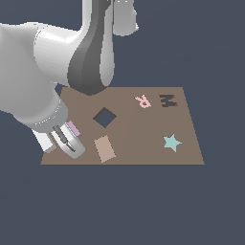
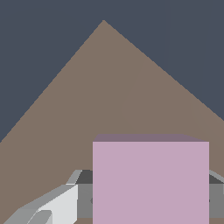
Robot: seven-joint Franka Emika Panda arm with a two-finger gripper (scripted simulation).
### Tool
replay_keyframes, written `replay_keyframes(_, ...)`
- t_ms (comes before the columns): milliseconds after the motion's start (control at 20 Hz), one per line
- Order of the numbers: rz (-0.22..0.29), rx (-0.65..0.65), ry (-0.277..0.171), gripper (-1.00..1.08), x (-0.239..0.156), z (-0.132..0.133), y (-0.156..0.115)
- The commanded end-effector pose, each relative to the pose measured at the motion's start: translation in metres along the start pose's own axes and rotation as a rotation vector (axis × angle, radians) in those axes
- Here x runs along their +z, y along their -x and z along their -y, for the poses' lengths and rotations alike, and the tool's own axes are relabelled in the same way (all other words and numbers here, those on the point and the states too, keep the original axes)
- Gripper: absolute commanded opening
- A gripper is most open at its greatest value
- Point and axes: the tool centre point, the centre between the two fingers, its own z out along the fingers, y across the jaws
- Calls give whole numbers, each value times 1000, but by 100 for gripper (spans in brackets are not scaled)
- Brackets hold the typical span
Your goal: Insert a designated object into the corresponding slot on a board.
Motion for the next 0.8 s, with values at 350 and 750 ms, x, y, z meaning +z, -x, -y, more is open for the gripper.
replay_keyframes(350, -1, 378, -1, -100, -2, -15, 35)
replay_keyframes(750, 0, 686, -2, -100, -3, -16, 67)
